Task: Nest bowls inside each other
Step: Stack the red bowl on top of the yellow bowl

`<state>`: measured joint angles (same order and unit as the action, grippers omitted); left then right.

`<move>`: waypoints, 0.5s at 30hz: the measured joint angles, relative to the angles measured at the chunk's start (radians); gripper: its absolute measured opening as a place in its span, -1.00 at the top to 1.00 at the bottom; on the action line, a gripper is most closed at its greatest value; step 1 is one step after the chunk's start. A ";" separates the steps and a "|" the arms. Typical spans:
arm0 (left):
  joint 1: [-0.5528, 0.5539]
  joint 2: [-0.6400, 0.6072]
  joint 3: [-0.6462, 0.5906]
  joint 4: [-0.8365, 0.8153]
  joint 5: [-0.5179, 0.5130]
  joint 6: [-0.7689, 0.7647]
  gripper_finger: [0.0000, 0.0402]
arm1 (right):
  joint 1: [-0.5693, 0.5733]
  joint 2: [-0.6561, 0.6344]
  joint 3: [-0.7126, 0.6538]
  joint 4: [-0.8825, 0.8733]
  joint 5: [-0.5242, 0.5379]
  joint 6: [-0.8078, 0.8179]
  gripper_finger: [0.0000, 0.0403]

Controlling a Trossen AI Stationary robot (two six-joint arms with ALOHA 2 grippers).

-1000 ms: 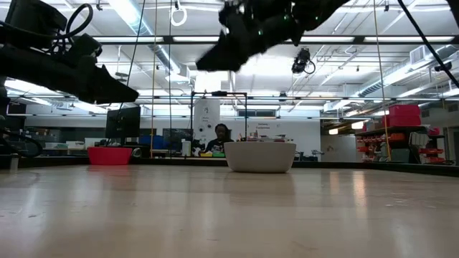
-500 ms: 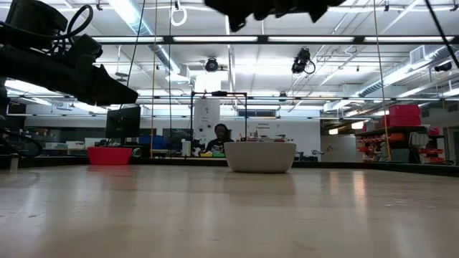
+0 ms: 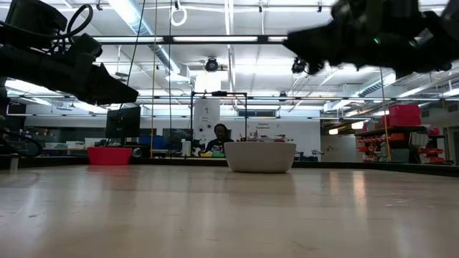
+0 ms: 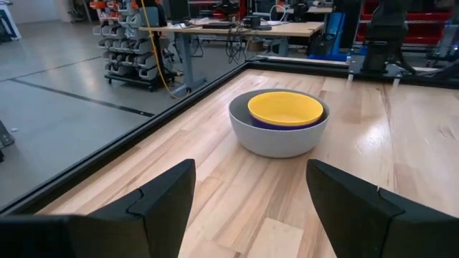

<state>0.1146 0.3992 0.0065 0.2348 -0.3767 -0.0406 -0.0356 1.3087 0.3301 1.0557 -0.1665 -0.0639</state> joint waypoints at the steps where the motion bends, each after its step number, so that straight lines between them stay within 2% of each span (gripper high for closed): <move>1: 0.000 0.000 0.000 0.001 0.000 0.000 -0.36 | 0.000 0.000 -0.045 0.048 0.015 0.012 0.47; 7: 0.000 0.000 0.000 0.003 -0.004 0.000 -0.36 | 0.003 0.000 -0.214 0.284 0.028 0.066 0.53; 11: 0.000 0.000 0.000 0.003 -0.004 -0.001 -0.36 | 0.004 0.000 -0.246 0.301 0.065 0.087 0.56; 15: 0.000 0.000 0.000 0.003 -0.004 -0.005 -0.36 | 0.002 -0.001 -0.261 0.288 0.005 0.038 0.58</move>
<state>0.1146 0.3992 0.0066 0.2378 -0.3809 -0.0460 -0.0339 1.3076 0.0693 1.3437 -0.1612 -0.0255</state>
